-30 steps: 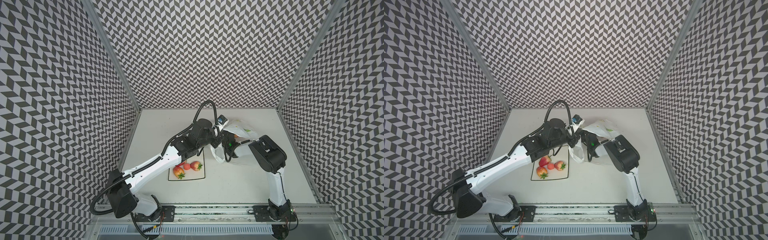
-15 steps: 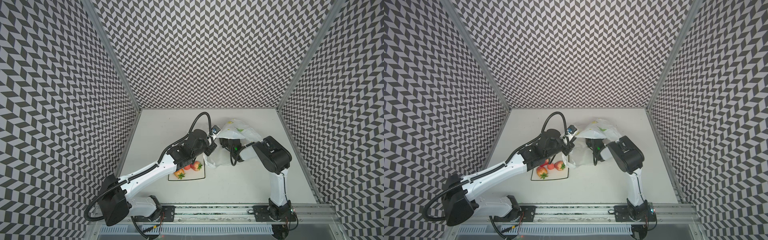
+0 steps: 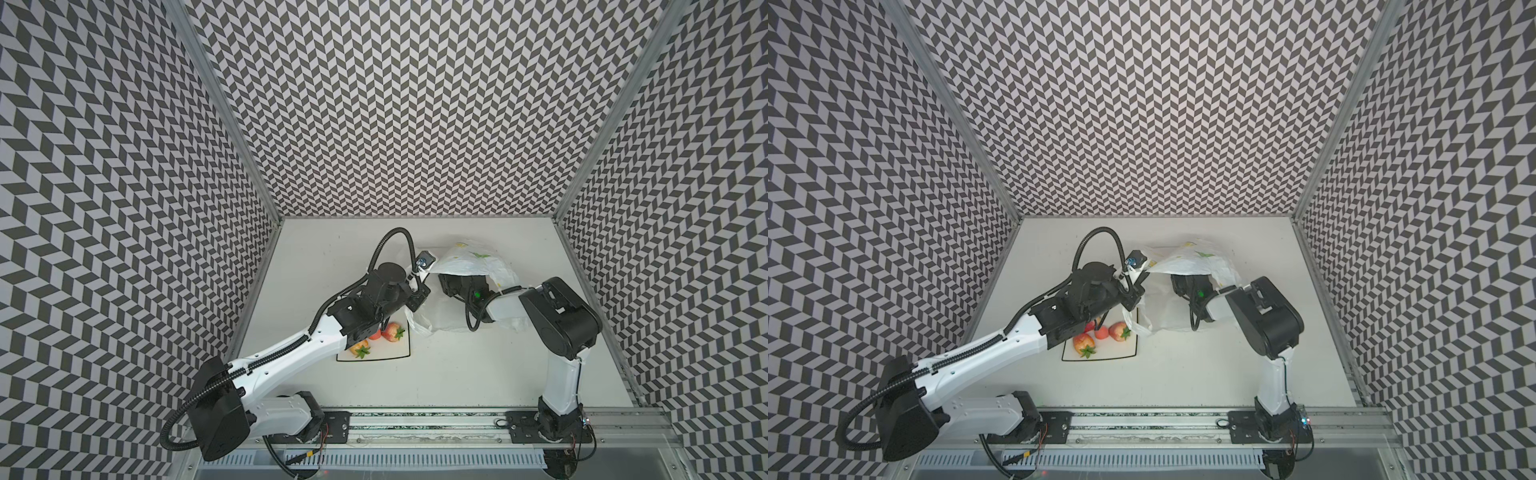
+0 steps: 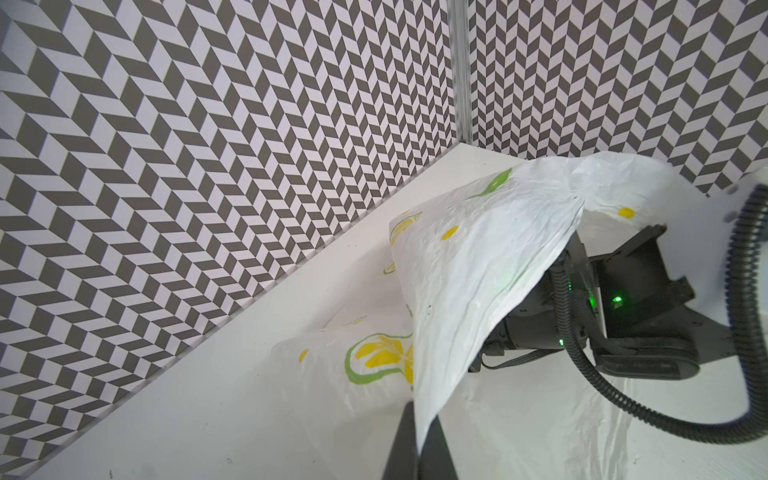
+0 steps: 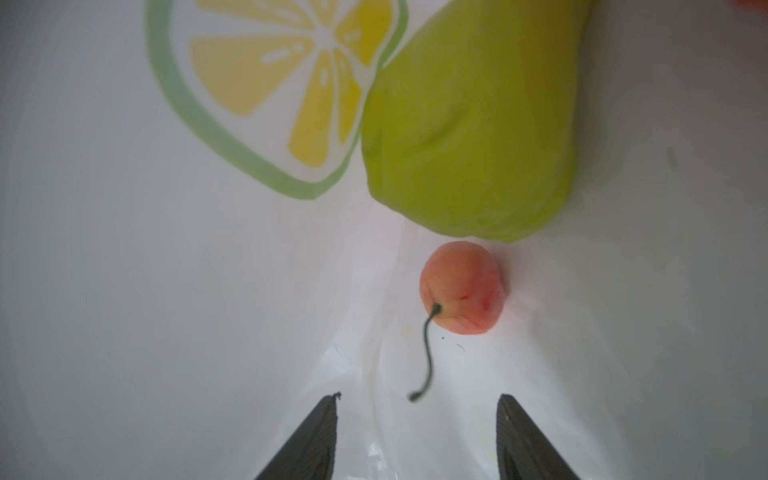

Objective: Take the fake fruits out of the plastic bag
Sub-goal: 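Hold the bag open with the left gripper and close the right on the peach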

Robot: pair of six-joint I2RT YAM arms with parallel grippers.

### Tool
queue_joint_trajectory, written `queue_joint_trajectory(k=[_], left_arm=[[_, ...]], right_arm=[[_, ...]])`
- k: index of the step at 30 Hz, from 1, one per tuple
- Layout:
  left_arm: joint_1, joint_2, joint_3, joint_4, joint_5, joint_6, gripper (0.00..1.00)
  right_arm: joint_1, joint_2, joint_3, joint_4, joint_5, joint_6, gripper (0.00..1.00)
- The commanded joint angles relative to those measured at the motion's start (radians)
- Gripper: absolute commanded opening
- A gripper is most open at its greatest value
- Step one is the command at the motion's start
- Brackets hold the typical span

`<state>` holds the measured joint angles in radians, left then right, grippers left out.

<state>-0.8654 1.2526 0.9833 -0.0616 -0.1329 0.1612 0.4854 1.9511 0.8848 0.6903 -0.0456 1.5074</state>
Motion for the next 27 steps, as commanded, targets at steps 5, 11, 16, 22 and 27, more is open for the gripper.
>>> queue_joint_trajectory(k=[5,11,16,22,27], left_arm=[[0.002,-0.006,0.021,0.034,0.045,0.021,0.0],[0.0,-0.001,0.043,0.032,0.047,0.025,0.0],[-0.001,0.0,0.048,0.038,0.04,0.025,0.0],[-0.001,0.0,0.046,0.042,0.031,0.029,0.0],[0.0,-0.005,0.042,0.045,0.024,0.026,0.0]], right_arm=[[-0.004,0.07,0.107,-0.043,-0.027,0.014,0.62],[-0.005,0.074,0.136,-0.12,0.0,0.017,0.62],[-0.017,0.047,0.104,-0.126,0.001,0.002,0.53],[-0.018,0.026,0.072,-0.115,0.0,-0.004,0.41],[-0.027,0.001,0.044,-0.118,0.015,-0.016,0.33]])
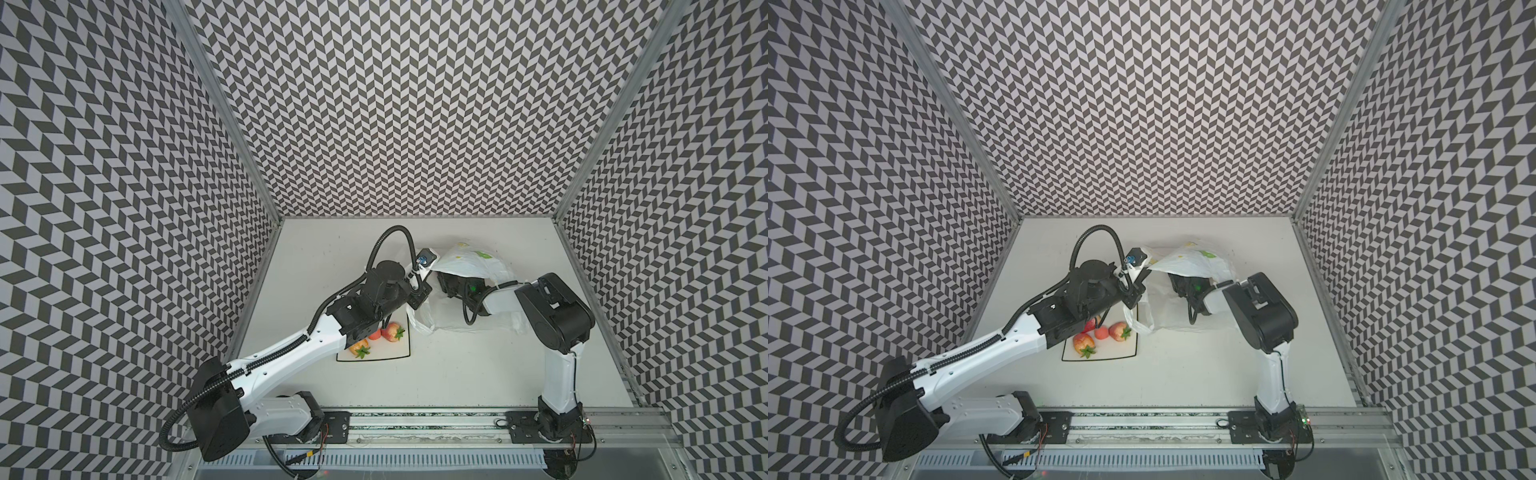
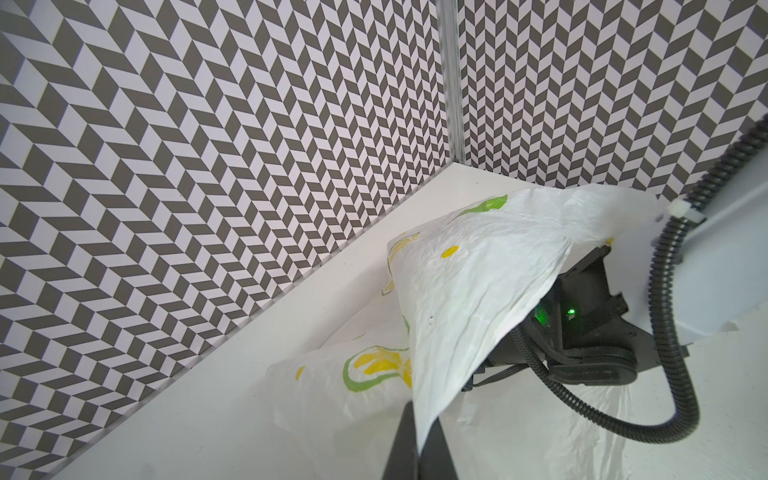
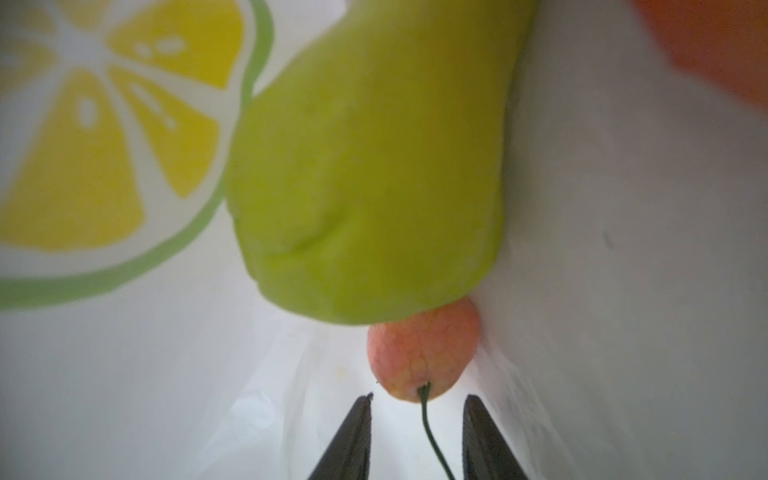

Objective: Take the fake fruits out of the plastic bag
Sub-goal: 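Hold the bag open with the left gripper and close the right on the peach, then lift the peach out of the bag with the right gripper while the left releases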

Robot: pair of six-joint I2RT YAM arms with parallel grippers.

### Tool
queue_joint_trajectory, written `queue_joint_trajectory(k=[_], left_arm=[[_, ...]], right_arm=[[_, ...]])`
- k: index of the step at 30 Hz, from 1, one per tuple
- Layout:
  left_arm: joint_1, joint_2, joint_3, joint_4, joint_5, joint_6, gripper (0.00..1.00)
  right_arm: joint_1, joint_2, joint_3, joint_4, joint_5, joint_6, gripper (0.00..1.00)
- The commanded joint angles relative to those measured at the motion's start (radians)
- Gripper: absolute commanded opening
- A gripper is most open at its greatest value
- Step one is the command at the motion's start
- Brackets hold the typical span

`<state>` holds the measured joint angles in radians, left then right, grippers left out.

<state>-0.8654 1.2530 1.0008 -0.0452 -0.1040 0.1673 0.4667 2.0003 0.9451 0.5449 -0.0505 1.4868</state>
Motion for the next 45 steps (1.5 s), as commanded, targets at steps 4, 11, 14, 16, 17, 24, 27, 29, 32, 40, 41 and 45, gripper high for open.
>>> queue_joint_trajectory(k=[4,11,14,16,17,24,27,29,32,40,41,45], left_arm=[[0.0,-0.005,0.022,0.03,-0.006,0.019,0.0],[0.0,-0.006,0.025,0.031,-0.01,0.02,0.0],[0.0,-0.004,0.025,0.033,-0.013,0.019,0.0],[0.0,-0.001,0.023,0.035,-0.019,0.017,0.0],[0.0,0.002,0.021,0.037,-0.025,0.016,0.0],[0.0,0.036,0.031,0.043,-0.079,0.004,0.0],[-0.001,0.044,0.033,0.051,-0.092,-0.002,0.0],[0.002,0.051,0.035,0.052,-0.105,-0.007,0.0],[0.002,0.065,0.041,0.049,-0.112,-0.019,0.0],[0.003,0.093,0.047,0.039,-0.125,-0.04,0.0],[0.003,0.095,0.045,0.039,-0.127,-0.044,0.0],[0.011,0.102,0.038,0.045,-0.123,-0.064,0.0]], right_arm=[[-0.011,-0.052,-0.02,0.034,0.008,-0.003,0.25],[-0.013,-0.056,-0.031,0.044,-0.001,-0.003,0.08],[-0.014,-0.065,-0.037,0.047,-0.003,-0.005,0.01],[-0.013,-0.077,-0.042,0.047,-0.006,-0.011,0.0],[-0.013,-0.084,-0.046,0.051,-0.013,-0.015,0.0],[-0.013,-0.172,-0.137,0.102,-0.128,-0.059,0.0],[-0.01,-0.238,-0.208,0.112,-0.197,-0.076,0.0],[-0.01,-0.287,-0.249,0.105,-0.233,-0.09,0.0],[-0.011,-0.363,-0.298,0.068,-0.284,-0.138,0.0],[-0.01,-0.551,-0.35,-0.141,-0.402,-0.372,0.0],[-0.01,-0.573,-0.357,-0.168,-0.418,-0.403,0.0],[-0.002,-0.654,-0.377,-0.254,-0.474,-0.522,0.0]])
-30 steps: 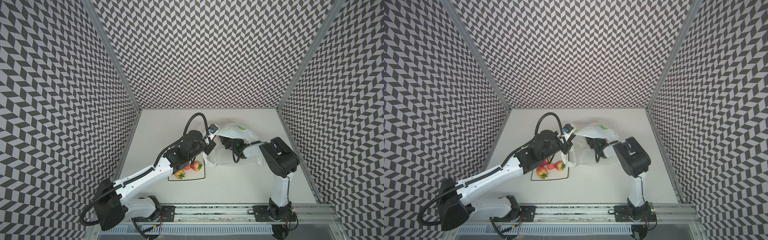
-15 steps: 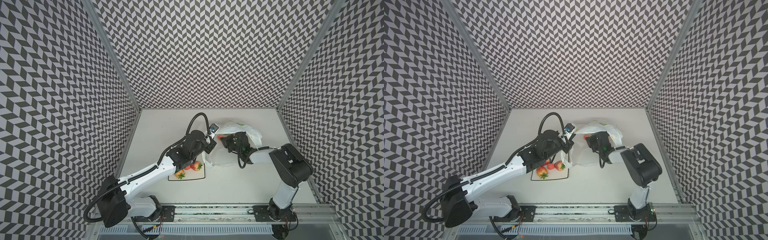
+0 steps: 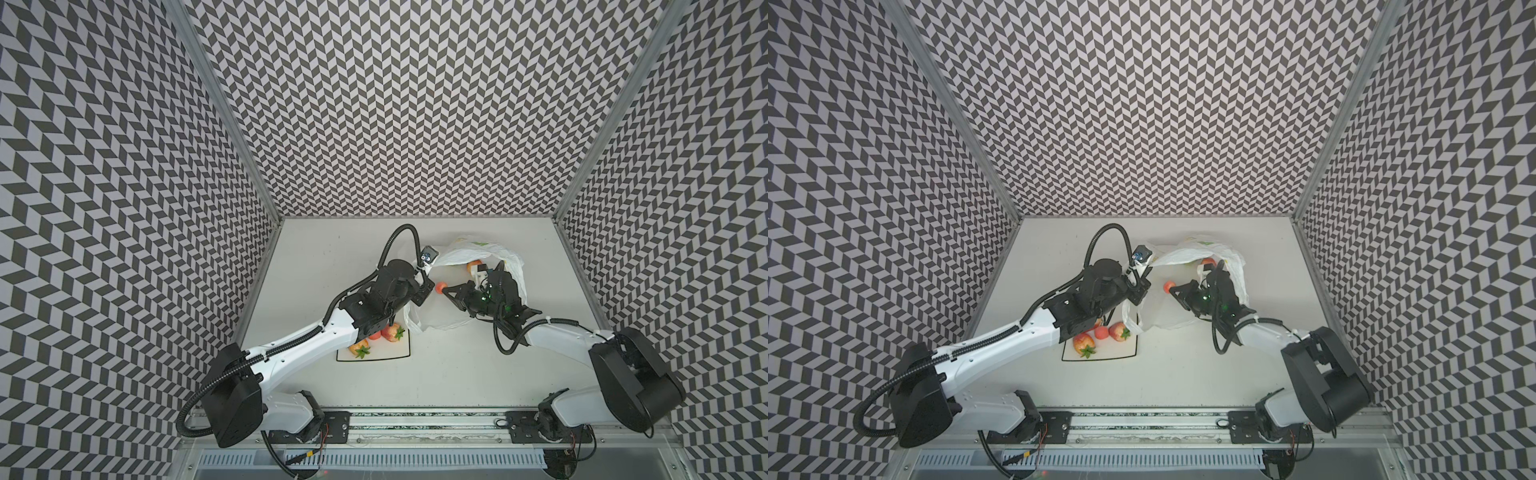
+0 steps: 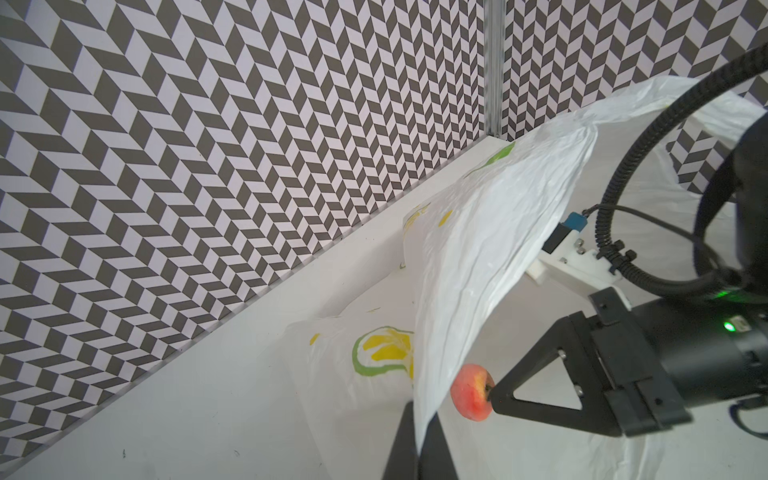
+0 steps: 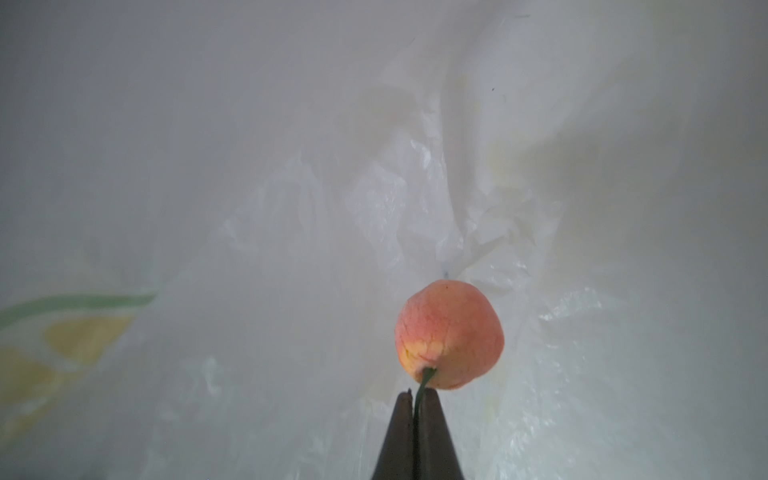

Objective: Take the fake fruits out of the plastic bag
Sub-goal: 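Lift the peach out of the bag with the right gripper while the left releases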

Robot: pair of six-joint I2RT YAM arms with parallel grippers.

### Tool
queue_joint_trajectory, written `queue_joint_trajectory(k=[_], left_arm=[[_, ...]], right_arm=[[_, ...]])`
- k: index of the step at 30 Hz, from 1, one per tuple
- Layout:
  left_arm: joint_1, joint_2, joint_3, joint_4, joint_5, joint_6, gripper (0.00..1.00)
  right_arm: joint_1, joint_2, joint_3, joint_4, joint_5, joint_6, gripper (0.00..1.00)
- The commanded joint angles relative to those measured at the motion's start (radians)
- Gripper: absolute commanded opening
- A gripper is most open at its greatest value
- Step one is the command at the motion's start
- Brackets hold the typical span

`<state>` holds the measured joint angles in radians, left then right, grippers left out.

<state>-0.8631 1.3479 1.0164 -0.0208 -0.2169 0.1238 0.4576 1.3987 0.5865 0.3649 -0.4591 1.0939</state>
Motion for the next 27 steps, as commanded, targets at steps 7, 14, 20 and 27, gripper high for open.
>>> queue_joint_trajectory(k=[7,14,20,27], left_arm=[[0.012,0.017,0.016,0.022,-0.002,-0.034,0.0],[0.012,0.012,0.009,0.026,0.012,-0.048,0.01],[0.009,-0.024,0.001,0.042,0.097,-0.048,0.34],[0.009,-0.136,0.004,0.03,0.176,-0.055,0.66]], right_arm=[[0.026,-0.204,-0.054,-0.164,-0.149,-0.343,0.0],[0.097,-0.379,-0.094,-0.237,-0.177,-0.555,0.0],[0.255,-0.549,-0.144,-0.289,-0.083,-0.746,0.0],[0.488,-0.576,-0.169,-0.319,0.08,-0.906,0.0]])
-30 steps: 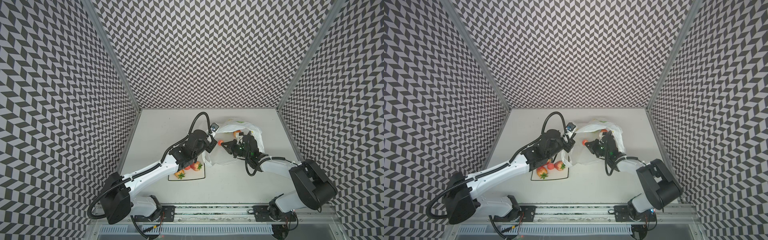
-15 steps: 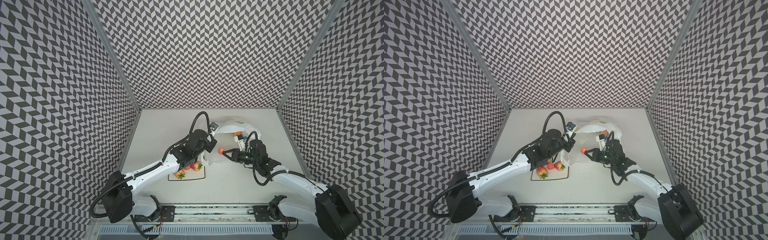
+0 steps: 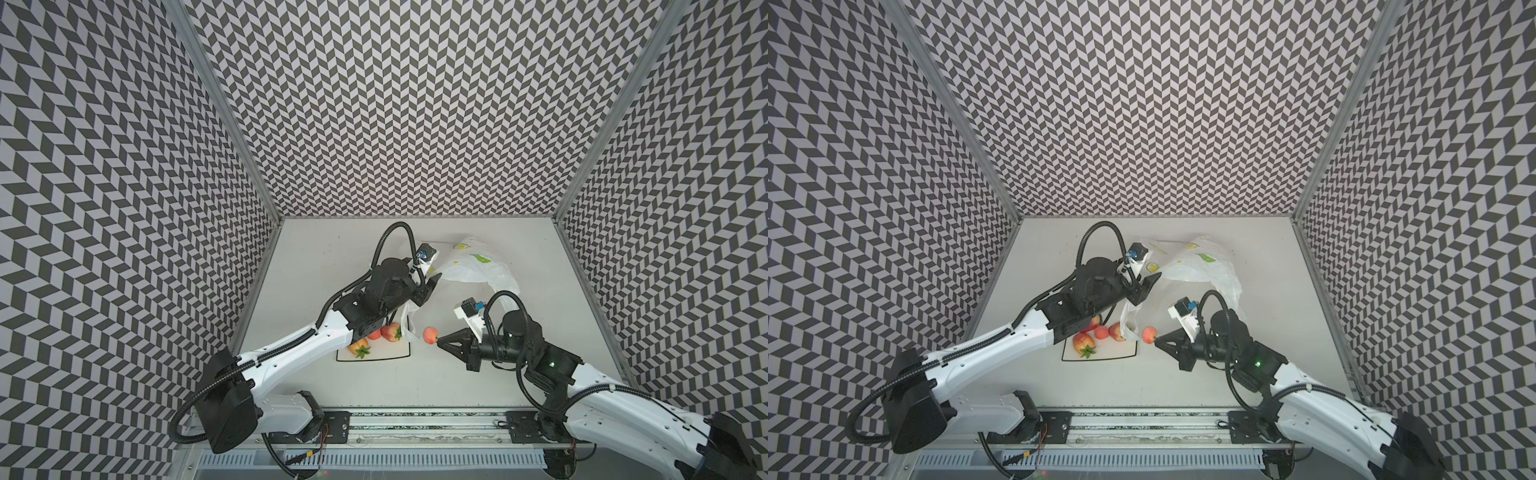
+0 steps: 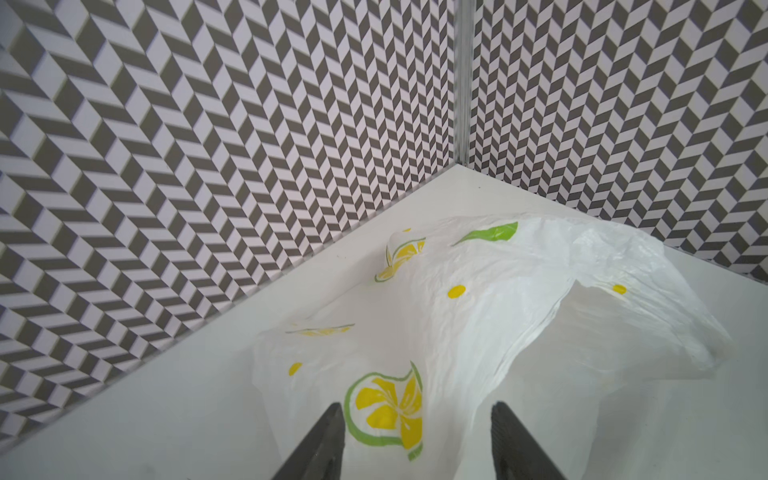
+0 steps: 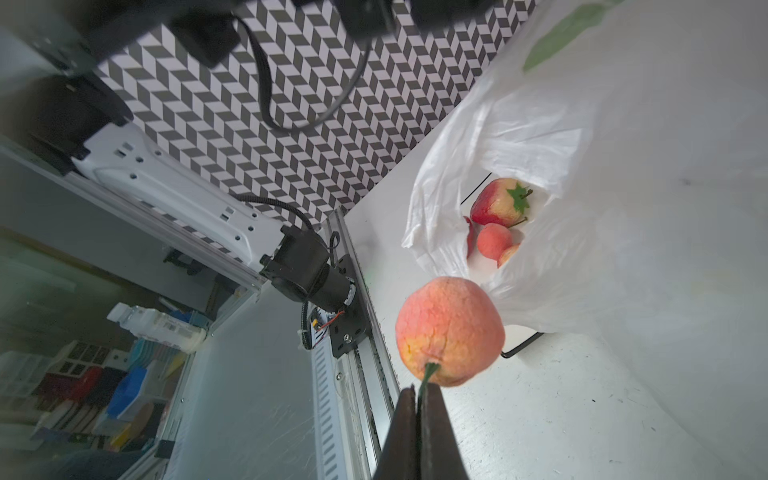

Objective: Take the fake fruits out of the plastic bag
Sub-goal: 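Lift the peach out of the bag with the right gripper while the left releases, then lower the peach into the square and open the right gripper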

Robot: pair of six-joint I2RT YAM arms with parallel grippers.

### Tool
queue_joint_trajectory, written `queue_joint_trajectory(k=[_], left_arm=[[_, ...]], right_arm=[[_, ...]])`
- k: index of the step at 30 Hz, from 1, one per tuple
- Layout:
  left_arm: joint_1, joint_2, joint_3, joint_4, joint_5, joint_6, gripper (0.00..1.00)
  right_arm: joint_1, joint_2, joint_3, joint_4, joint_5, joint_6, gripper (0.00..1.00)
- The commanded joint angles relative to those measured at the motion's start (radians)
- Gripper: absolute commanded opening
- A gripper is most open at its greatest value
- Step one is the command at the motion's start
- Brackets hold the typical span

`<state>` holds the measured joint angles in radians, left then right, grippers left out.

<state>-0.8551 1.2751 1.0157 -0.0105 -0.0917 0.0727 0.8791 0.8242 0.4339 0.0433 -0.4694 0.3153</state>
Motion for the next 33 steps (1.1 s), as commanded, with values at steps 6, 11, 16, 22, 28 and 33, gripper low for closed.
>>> queue_joint_trajectory(k=[6,11,16,22,28,33], left_arm=[[0.002,-0.19,0.062,-0.025,0.106,-0.073,0.78],[0.008,-0.266,0.081,-0.048,-0.119,-0.243,0.79],[0.063,-0.308,0.096,-0.171,-0.361,-0.439,0.77],[0.18,-0.384,0.048,-0.257,-0.413,-0.561,0.76],[0.207,-0.415,0.016,-0.28,-0.413,-0.593,0.76],[0.212,-0.416,0.011,-0.29,-0.418,-0.596,0.76]], right_arm=[[0.276,0.085,-0.02,0.085,0.229,-0.257,0.0],[0.367,0.268,0.031,0.196,0.363,-0.297,0.0],[0.388,0.494,0.138,0.288,0.489,-0.294,0.0],[0.388,0.691,0.259,0.337,0.61,-0.292,0.0],[0.389,0.832,0.342,0.339,0.701,-0.298,0.0],[0.388,0.906,0.385,0.331,0.73,-0.299,0.0]])
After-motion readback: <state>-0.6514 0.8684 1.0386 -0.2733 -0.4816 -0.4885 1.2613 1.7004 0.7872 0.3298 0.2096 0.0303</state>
